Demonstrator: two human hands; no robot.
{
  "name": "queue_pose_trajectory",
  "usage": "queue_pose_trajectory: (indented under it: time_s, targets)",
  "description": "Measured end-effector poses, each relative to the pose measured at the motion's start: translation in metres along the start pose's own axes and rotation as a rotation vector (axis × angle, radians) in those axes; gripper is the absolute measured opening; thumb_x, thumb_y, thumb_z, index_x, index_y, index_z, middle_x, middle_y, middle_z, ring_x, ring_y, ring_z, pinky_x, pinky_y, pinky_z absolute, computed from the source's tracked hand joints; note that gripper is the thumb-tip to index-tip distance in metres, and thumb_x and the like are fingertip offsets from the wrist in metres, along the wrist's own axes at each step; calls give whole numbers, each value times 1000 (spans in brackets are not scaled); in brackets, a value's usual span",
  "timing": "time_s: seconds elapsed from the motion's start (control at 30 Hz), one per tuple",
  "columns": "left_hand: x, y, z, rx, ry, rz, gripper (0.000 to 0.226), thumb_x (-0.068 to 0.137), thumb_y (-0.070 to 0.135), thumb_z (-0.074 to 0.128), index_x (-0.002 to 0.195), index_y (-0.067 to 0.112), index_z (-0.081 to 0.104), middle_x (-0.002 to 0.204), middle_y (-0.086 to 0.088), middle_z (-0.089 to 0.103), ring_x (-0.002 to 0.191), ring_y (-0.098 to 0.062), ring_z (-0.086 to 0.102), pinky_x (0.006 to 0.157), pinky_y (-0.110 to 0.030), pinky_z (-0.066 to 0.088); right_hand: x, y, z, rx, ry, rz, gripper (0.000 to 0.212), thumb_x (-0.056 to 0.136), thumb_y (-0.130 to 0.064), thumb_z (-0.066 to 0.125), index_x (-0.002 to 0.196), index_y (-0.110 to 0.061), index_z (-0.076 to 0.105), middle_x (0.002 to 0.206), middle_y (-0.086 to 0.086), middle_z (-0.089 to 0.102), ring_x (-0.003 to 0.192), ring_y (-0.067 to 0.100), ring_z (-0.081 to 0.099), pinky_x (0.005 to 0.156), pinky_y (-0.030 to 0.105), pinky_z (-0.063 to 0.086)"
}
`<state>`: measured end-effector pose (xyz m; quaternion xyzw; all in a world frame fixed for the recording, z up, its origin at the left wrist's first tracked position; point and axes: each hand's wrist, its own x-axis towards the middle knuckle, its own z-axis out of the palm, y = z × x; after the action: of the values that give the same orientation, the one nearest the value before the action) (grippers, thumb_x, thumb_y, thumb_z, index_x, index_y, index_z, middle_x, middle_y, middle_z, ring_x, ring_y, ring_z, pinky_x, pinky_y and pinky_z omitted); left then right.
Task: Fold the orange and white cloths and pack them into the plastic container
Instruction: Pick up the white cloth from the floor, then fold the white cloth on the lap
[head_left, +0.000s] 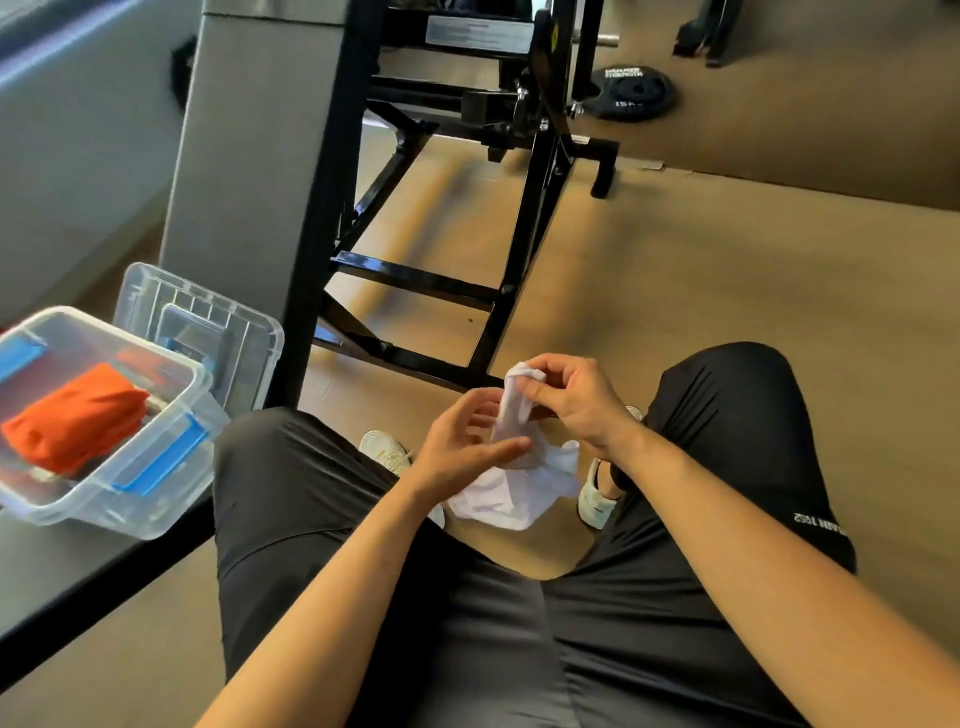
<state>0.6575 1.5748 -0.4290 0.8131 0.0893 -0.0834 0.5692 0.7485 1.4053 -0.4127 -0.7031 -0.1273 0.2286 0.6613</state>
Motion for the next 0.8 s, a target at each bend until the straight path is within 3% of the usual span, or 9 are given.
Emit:
queue_pose_trajectory:
  time_s: [0.07, 0.17, 0.2, 0.3, 0.37, 0.5, 0.6, 0.67, 0.8]
  targets:
    - [1, -5, 8, 79, 14, -4, 52, 77, 40, 86, 121, 33, 60, 108, 15, 67, 96, -8, 67, 80, -29, 62, 0, 2, -1, 72, 12, 3, 11, 93, -15, 68, 101, -18, 75, 98, 11, 74, 95, 28, 72, 80, 40, 62]
    - [8, -14, 8, 244, 139, 72, 11, 88, 25, 76, 95, 21, 68, 83, 4, 68, 72, -16, 63, 69, -49, 58, 2, 2, -6, 90, 102, -10, 10, 91, -17, 71, 99, -19, 76, 96, 10, 75, 94, 30, 72, 81, 43, 61]
    - [10, -15, 5, 232, 184, 73, 4, 90, 21, 73, 90, 17, 70, 77, 0, 68, 68, -17, 60, 66, -48, 56, 3, 2, -9, 83, 148, -11, 8, 90, -16, 71, 95, -20, 76, 93, 9, 74, 92, 30, 72, 79, 43, 62]
    - [10, -5, -5, -10, 286, 9, 6, 95, 13, 68, 92, 13, 73, 80, -6, 70, 71, -10, 62, 68, -36, 56, 7, -1, -20, -18, 296, -6, 8, 88, -21, 74, 80, -22, 72, 79, 2, 69, 78, 22, 67, 64, 33, 59]
    - [9, 2, -11, -195, 324, -22, 9, 98, 14, 65, 94, 14, 73, 87, -12, 71, 80, -16, 66, 75, -37, 59, 8, -1, -24, -114, 363, -1, 18, 85, -25, 78, 71, -20, 68, 68, -2, 62, 68, 16, 57, 56, 27, 49]
    - [9, 8, -18, -361, 428, -37, 15, 101, 15, 59, 95, 16, 72, 88, -9, 70, 82, -21, 65, 77, -38, 59, 9, 1, -25, -240, 247, 46, 24, 80, -31, 82, 76, -11, 69, 71, -1, 63, 66, 11, 54, 57, 21, 45]
    - [11, 7, -28, -474, 509, -43, 20, 103, 17, 54, 92, 17, 71, 85, -4, 66, 81, -21, 60, 74, -37, 53, 9, 4, -27, -370, 106, 43, 18, 77, -23, 85, 79, -11, 71, 73, 0, 67, 69, 12, 58, 60, 24, 48]
    - [11, 5, -36, -491, 525, -32, 21, 103, 20, 55, 89, 19, 71, 84, -6, 61, 79, -20, 56, 71, -33, 49, 11, 8, -29, -517, 100, 36, 11, 79, -18, 83, 78, -13, 73, 70, -3, 66, 69, 15, 59, 61, 25, 46]
    - [9, 11, -49, -535, 627, -25, 26, 104, 17, 53, 80, 17, 62, 72, 1, 53, 59, -2, 51, 55, -15, 44, 19, 16, -36, -769, 97, 60, 16, 83, -20, 77, 72, -26, 67, 64, -8, 60, 72, 22, 61, 65, 26, 44]
